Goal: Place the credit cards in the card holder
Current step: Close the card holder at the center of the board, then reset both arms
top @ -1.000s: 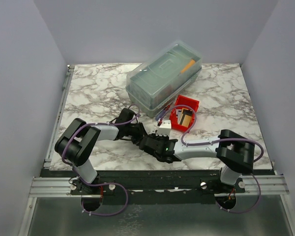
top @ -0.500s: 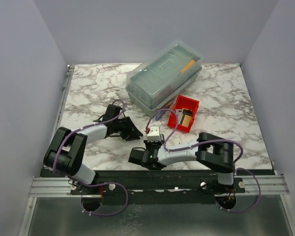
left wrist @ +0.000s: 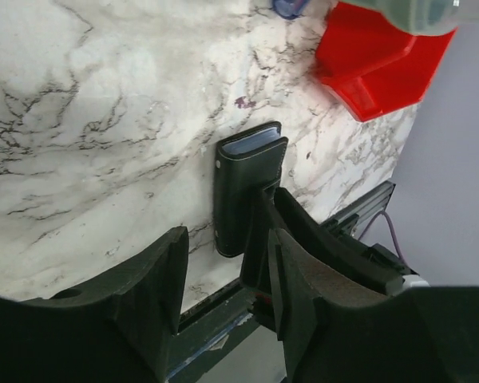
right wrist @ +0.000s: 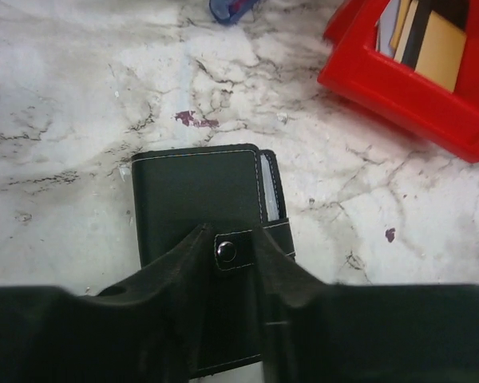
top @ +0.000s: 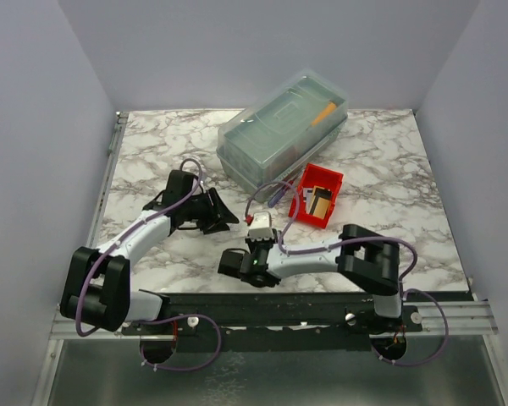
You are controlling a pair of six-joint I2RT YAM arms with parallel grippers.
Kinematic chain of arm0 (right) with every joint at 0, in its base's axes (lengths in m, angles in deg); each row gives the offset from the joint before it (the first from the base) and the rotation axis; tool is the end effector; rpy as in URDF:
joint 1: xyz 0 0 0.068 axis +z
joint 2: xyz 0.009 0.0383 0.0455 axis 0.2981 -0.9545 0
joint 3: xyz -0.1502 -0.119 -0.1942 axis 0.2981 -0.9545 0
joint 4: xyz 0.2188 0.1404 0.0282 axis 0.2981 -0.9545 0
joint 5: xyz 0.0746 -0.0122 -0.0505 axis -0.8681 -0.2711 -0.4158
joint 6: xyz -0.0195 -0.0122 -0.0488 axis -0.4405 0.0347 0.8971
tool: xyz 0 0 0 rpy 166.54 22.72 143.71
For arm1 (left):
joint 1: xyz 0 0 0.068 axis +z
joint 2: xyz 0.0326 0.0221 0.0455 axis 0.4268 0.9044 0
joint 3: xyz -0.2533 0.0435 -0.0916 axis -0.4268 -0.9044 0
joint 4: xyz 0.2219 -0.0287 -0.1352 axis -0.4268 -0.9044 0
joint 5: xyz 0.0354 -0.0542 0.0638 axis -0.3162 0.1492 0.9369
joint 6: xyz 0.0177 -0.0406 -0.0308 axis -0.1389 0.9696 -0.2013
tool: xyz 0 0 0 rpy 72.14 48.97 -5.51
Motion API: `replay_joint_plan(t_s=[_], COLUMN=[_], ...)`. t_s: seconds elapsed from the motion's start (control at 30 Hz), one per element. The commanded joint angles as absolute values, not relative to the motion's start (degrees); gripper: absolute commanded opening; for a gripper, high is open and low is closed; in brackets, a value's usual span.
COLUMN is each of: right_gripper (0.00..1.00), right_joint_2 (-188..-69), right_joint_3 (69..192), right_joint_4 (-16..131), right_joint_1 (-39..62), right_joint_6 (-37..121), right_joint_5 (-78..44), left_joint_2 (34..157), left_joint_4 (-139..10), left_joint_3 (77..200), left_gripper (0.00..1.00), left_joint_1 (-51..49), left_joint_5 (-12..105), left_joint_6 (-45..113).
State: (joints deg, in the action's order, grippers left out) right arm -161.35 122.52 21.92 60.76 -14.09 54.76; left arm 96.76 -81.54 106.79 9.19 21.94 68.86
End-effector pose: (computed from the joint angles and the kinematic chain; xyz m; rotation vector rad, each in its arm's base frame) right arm 0.1040 0.3380 0.1307 -0.1830 2.0206 -0.2963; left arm 0.2413 -0.0898 0.1934 -0.4163 2.5998 -1.1408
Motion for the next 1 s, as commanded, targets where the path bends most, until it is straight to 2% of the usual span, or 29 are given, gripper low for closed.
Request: replay_joint_plan(t_s=[0.0, 0.13, 0.27, 0.37, 0.47, 0.63, 0.7, 0.77, 0.97], right_gripper=[0.39, 0.55, 0.73, 0.78, 0.80, 0.85, 0.88, 0.98, 1.00], right_joint_2=[-160.7, -150.6, -143.6, -137.4, -130.4, -124.0, -123.2, -122.3, -116.6], right_joint_3=[121.8, 124.3, 132.6, 137.0, 138.2, 146.1, 151.3, 156.2, 162.8], right_joint_4=[16.1, 14.8, 6.7, 3.1, 5.8, 3.3, 2.7, 4.3, 20.0], right_joint_1=[57.2, 52.7, 50.1, 47.0, 43.9, 42.4, 42.3, 42.3, 42.3], right_joint_6=[-14.1, -8.8, -2.9, 2.7, 10.3, 16.4, 20.0, 24.3, 40.4], right_joint_5=[15.6, 17.8, 23.5, 25.1, 21.5, 23.7, 26.6, 30.1, 34.9], left_joint_2=[95.0, 94.6, 92.9, 90.8, 89.9, 88.0, 86.2, 85.1, 85.1], left_joint_4=[-83.6, -83.5, -83.5, -83.5, -83.7, -82.8, -82.1, -82.1, -82.0], left_joint_3=[109.3, 110.5, 113.6, 117.3, 119.2, 122.4, 126.7, 133.9, 154.7], left_gripper=[0.51, 0.55, 0.58, 0.61, 0.66, 0.66, 0.67, 0.67, 0.73], left_joint_1=[9.4, 9.1, 8.8, 8.4, 8.3, 6.5, 6.2, 6.2, 6.2], left_joint_5=[19.3, 15.5, 13.2, 13.7, 14.4, 11.7, 11.5, 12.1, 19.7], left_joint_6=[63.9, 62.1, 60.0, 59.0, 61.5, 63.2, 61.7, 58.9, 51.3])
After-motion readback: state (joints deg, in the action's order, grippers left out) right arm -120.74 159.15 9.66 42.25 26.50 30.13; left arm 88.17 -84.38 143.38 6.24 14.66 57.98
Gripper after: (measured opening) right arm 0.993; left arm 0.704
